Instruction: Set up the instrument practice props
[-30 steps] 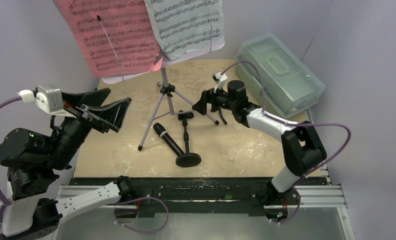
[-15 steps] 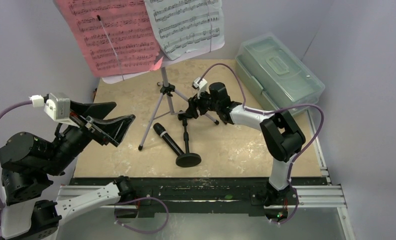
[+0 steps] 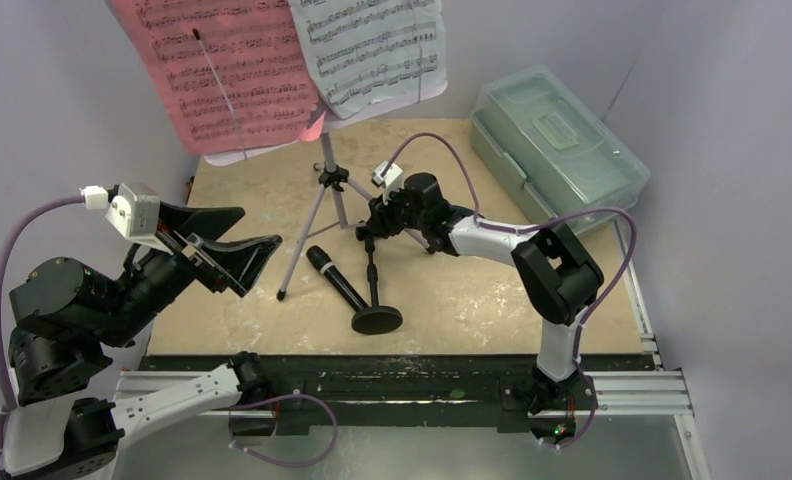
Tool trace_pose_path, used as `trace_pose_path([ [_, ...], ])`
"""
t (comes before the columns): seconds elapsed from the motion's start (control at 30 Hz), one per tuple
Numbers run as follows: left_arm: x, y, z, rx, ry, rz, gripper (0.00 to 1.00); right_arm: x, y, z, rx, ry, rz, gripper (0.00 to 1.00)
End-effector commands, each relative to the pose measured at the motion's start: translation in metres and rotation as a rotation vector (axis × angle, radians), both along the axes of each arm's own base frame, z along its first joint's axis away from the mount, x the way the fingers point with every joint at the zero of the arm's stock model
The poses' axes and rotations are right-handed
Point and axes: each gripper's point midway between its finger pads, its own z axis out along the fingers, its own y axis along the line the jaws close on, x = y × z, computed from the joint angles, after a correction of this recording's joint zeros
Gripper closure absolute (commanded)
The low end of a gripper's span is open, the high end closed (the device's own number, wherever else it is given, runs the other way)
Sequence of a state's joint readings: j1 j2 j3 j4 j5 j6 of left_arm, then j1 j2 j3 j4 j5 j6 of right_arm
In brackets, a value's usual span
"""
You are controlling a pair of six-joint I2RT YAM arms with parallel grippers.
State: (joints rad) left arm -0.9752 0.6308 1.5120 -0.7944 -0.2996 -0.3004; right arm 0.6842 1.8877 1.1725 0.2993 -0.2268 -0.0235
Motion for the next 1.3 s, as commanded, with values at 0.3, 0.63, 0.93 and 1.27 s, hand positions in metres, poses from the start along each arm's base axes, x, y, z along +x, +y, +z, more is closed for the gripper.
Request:
trace_pose_path([
  [0.3,-0.001,0.0,0.003,-0.037,0.01,0.002,0.13,0.023,-0.011,-0.006,0.043,-0.076,-0.203,0.89],
  [0.63,0.002,-0.001,0.0,-0.036,0.023,0.014,0.12,0.042,-0.035,-0.02,0.077,-0.05,-0.437,1.0],
  [0.93,0.008,-0.003,-0.007,-0.029,0.043,0.036,0.12,0.048,-0.075,-0.027,0.1,-0.038,-0.699,1.0],
  [1.27,0.014,-0.005,-0.015,-0.028,0.078,0.064,0.12,0.054,-0.109,-0.031,0.105,-0.044,-0.897,1.0],
])
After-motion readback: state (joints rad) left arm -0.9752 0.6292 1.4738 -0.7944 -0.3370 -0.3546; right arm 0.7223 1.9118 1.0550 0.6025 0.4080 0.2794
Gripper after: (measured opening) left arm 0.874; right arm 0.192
